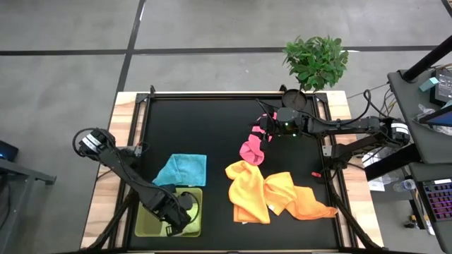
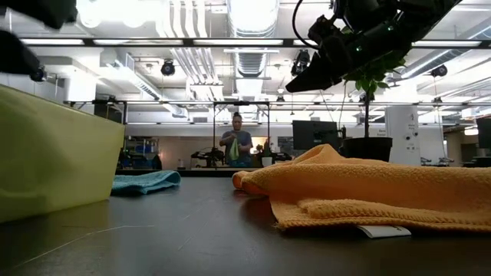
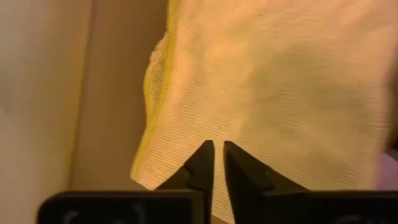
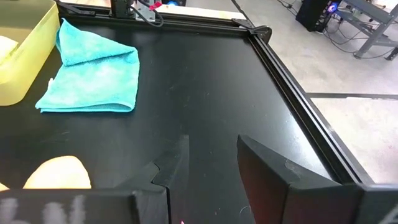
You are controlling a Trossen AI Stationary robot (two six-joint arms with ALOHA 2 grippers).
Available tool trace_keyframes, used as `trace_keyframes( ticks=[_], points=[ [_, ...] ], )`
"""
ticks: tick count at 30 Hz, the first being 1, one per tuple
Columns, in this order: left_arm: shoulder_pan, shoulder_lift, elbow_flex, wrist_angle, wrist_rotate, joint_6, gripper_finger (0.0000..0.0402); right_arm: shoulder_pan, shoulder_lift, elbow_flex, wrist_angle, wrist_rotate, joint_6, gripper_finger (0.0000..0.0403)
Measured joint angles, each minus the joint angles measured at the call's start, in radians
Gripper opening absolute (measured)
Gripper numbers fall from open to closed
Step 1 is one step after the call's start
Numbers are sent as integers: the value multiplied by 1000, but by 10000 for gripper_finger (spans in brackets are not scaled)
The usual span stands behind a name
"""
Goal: Fold microfiber towels
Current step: Put the folded green microfiber towel into the yellow bin
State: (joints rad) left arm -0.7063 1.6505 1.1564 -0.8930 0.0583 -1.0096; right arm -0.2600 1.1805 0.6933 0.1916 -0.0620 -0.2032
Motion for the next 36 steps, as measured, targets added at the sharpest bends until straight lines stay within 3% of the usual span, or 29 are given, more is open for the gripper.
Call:
trace_keyframes(
  ticks=[8, 14, 20, 24, 36],
  points=[
    [0, 0, -154, 209, 4, 2, 6, 0, 0, 0, 0, 0, -2, 128],
    [3, -2, -214, 205, 11, -5, 6, 0, 0, 0, -1, 1, -6, 128],
    [20, -17, -184, -10, 10, -1, 6, 0, 0, 0, -3, 1, -6, 128],
    [19, -79, -142, -67, 7, 0, 6, -1, 0, 0, -5, 2, -6, 128],
    [8, -115, -151, 35, 40, 19, 6, -1, 0, 0, -9, 2, -10, 128]
  ],
)
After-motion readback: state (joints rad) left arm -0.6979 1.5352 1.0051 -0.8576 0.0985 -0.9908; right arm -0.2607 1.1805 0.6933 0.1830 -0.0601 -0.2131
